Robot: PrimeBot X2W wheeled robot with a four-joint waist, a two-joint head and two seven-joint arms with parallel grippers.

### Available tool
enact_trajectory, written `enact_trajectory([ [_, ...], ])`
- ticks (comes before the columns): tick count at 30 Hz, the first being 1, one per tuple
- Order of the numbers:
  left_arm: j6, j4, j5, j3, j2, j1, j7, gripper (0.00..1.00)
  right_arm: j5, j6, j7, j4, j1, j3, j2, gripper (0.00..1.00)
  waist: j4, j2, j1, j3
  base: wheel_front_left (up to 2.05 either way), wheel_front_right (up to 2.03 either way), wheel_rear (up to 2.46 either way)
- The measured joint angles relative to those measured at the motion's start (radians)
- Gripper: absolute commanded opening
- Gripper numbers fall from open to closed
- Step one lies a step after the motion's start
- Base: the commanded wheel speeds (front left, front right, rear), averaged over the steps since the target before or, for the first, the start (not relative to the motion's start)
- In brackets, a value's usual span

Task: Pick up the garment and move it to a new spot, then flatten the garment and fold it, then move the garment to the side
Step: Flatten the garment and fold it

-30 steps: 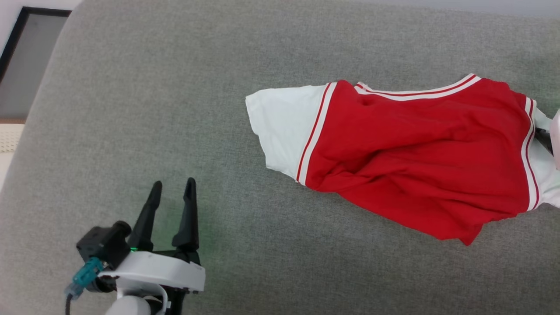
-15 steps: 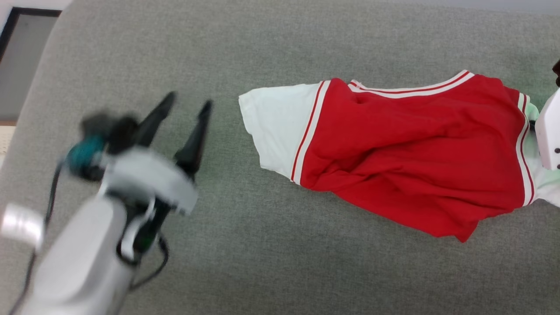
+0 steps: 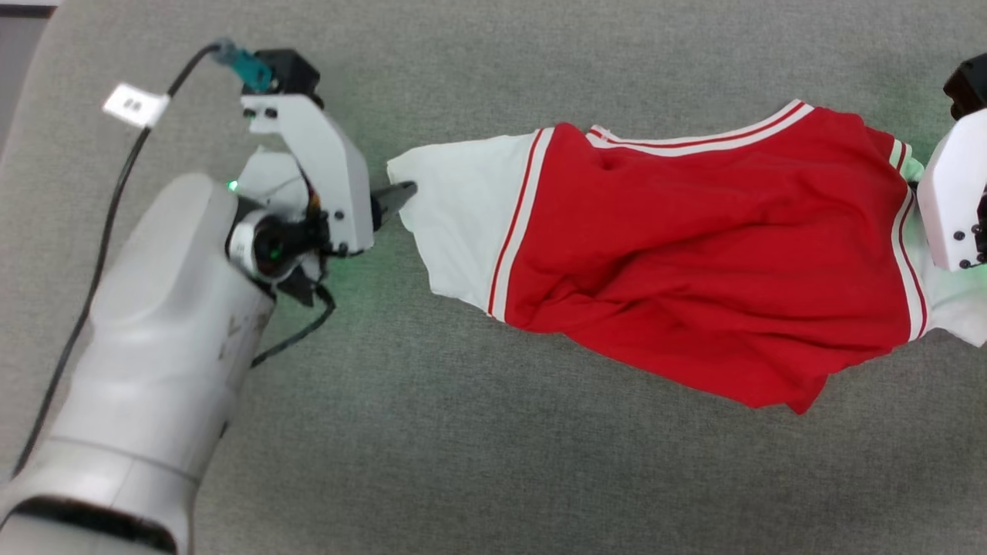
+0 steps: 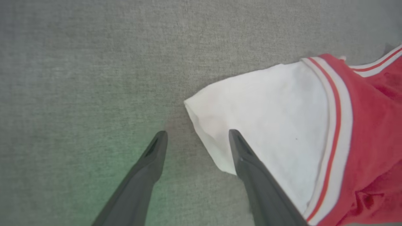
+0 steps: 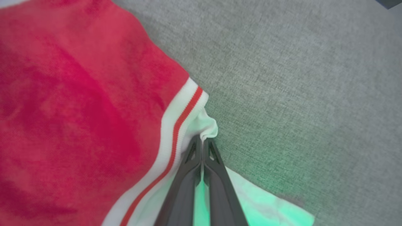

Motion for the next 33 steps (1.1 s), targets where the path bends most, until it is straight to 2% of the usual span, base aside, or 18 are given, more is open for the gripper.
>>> enact_trajectory([
  [7,-0.028,0.138,-0.029,-0.007,-0.052,-0.076,0.02,1.0,0.021,0.002,-0.01,0.008,-0.035,0.042,0.004,0.0,-0.013,0.0,0.0,0.021,0.0,0.0,0.0],
  [15,-0.052,0.203,-0.054,-0.034,-0.08,-0.112,0.003,1.0,0.056,0.002,-0.023,0.017,-0.063,0.088,0.009,0.0,-0.023,0.0,0.0,0.034,0.0,0.0,0.0],
  [16,-0.052,0.207,-0.056,-0.041,-0.081,-0.115,0.001,0.6,0.058,0.002,-0.025,0.019,-0.067,0.093,0.01,0.0,-0.024,0.0,0.0,0.035,0.0,0.0,0.0],
  [17,-0.052,0.211,-0.06,-0.045,-0.083,-0.118,-0.004,0.13,0.061,0.002,-0.028,0.021,-0.07,0.1,0.011,0.0,-0.024,0.0,0.0,0.035,0.0,0.0,0.0],
  [18,-0.052,0.211,-0.064,-0.051,-0.083,-0.118,-0.005,0.0,0.067,0.002,-0.032,0.022,-0.071,0.103,0.012,0.0,-0.025,0.0,0.0,0.034,0.0,0.0,0.0],
  [24,-0.056,0.17,-0.107,-0.084,-0.08,-0.098,-0.087,0.0,0.118,-0.001,-0.096,0.031,-0.068,0.111,0.018,0.0,-0.029,0.0001,0.0,0.018,0.0,0.0,0.0],
  [33,-0.056,0.161,-0.112,-0.059,-0.039,-0.132,-0.429,0.0,0.159,-0.001,-0.246,0.037,-0.098,0.092,0.033,0.0,-0.05,0.0,0.0,-0.05,0.0,0.0,0.0],
])
